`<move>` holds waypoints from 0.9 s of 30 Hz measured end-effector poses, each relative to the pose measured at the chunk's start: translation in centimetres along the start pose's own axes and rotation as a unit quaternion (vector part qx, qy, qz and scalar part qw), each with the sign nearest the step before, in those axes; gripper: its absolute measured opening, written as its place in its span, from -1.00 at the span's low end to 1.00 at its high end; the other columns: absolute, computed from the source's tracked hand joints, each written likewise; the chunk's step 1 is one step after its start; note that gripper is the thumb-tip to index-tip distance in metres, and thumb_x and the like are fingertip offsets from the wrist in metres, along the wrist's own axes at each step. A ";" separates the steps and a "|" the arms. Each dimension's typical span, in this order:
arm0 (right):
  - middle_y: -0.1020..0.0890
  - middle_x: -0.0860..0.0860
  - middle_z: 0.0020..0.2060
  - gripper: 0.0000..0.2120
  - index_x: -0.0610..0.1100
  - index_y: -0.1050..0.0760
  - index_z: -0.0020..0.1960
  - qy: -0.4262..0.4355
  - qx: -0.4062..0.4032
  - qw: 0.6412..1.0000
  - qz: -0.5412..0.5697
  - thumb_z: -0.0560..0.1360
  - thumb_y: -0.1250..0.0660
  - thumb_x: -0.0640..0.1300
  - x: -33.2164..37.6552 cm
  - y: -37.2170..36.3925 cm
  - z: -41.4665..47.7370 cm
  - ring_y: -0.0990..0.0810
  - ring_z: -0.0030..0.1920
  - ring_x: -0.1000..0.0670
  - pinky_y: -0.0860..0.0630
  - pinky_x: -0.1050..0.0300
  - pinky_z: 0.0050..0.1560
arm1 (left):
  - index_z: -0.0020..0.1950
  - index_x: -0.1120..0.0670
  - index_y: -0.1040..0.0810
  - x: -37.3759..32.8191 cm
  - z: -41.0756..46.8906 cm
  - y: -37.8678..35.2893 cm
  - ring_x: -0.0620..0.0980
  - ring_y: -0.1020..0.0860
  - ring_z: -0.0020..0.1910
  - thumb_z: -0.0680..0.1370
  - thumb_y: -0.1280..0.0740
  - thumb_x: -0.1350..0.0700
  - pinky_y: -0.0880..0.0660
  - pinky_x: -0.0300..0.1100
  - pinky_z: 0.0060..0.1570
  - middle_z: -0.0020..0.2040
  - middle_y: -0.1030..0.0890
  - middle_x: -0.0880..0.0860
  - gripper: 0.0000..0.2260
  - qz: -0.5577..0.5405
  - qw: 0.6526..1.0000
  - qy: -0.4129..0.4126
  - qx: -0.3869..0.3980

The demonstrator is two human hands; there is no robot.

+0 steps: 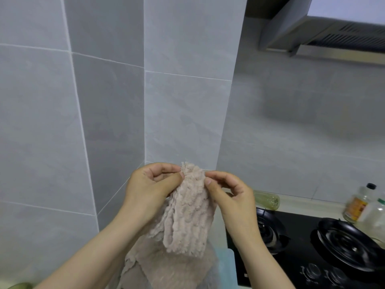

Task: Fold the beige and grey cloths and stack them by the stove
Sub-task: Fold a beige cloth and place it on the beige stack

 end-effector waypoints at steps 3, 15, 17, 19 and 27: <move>-0.61 0.08 0.15 -0.58 0.02 -0.53 0.21 -0.090 -0.018 0.994 -0.059 0.40 -0.46 0.11 -2.9 1.8 0.1 -0.55 0.17 0.17 -0.49 0.21 0.18 | -0.18 0.16 -0.61 0.0 -0.1 -0.9 -0.13 -0.45 -0.51 0.45 -0.39 0.34 -0.40 -0.38 -0.47 -0.44 -0.58 0.00 -0.91 -0.021 1.000 0.019 -0.005; -0.70 -0.08 0.06 -0.70 -0.15 -0.59 0.17 -0.198 0.072 0.961 0.180 0.53 -0.33 -0.01 -3.5 3.3 -1.5 -0.67 0.10 -0.07 -0.54 -0.14 0.21 | -0.15 0.13 -0.60 1.5 -1.7 -3.1 -0.21 -0.48 -0.46 0.53 -0.29 0.32 -0.40 -0.41 -0.46 -0.36 -0.59 -0.06 -0.85 0.050 0.994 -0.082 -0.062; -0.73 -0.05 -0.04 -0.74 -0.15 -0.62 0.08 -0.177 0.029 0.975 0.130 0.50 -0.36 -0.01 -3.1 3.9 -1.7 -0.70 0.01 -0.04 -0.61 -0.07 0.09 | -0.07 0.09 -0.64 2.1 -2.4 -3.4 -0.21 -0.54 -0.37 0.55 -0.29 0.25 -0.44 -0.41 -0.40 -0.29 -0.65 -0.05 -0.86 0.066 0.992 -0.090 -0.052; -0.73 -0.02 -0.08 -0.78 -0.13 -0.64 0.04 -0.163 0.000 0.982 0.096 0.50 -0.37 -0.01 -2.6 4.4 -2.2 -0.71 -0.04 -0.01 -0.63 -0.03 0.04 | 0.01 -0.05 -0.62 2.9 -3.0 -3.6 -0.12 -0.58 -0.25 0.56 -0.32 0.12 -0.48 -0.32 -0.29 -0.13 -0.66 0.01 -0.88 0.101 0.989 -0.106 -0.027; -0.73 -0.05 -0.06 -0.71 -0.16 -0.63 0.05 -0.193 -0.097 0.975 0.047 0.50 -0.36 0.05 -2.6 7.5 -6.5 -0.71 -0.02 -0.04 -0.62 -0.05 0.02 | 0.25 -0.16 -0.48 5.9 -4.7 -4.9 -0.12 -0.55 0.03 0.57 -0.27 0.03 -0.41 -0.46 -0.05 0.21 -0.42 -0.26 -0.74 0.216 0.951 -0.189 0.117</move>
Point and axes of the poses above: each hand's wrist, its own z-axis towards the middle knuckle, its own y-axis out of the back of the hand, x = y × z, the point moved 5 cm from there along z, towards the middle knuckle
